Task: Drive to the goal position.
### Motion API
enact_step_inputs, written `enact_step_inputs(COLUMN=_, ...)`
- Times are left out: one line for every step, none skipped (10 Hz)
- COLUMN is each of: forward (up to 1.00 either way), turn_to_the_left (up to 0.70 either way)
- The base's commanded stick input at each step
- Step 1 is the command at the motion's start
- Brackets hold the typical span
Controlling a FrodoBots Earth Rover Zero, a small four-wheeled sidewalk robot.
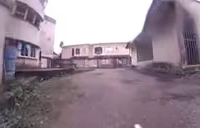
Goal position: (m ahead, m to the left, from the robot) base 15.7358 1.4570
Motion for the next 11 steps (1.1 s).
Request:
enact_step_inputs(forward=0.70, turn_to_the_left=-0.15)
enact_step_inputs(forward=0.70, turn_to_the_left=-0.15)
enact_step_inputs(forward=0.70, turn_to_the_left=-0.14)
enact_step_inputs(forward=0.61, turn_to_the_left=-0.20)
enact_step_inputs(forward=0.50, turn_to_the_left=-0.29)
enact_step_inputs(forward=0.50, turn_to_the_left=-0.29)
enact_step_inputs(forward=0.50, turn_to_the_left=-0.29)
enact_step_inputs(forward=0.50, turn_to_the_left=-0.29)
enact_step_inputs(forward=0.50, turn_to_the_left=-0.29)
enact_step_inputs(forward=0.50, turn_to_the_left=-0.29)
enact_step_inputs(forward=0.50, turn_to_the_left=-0.29)
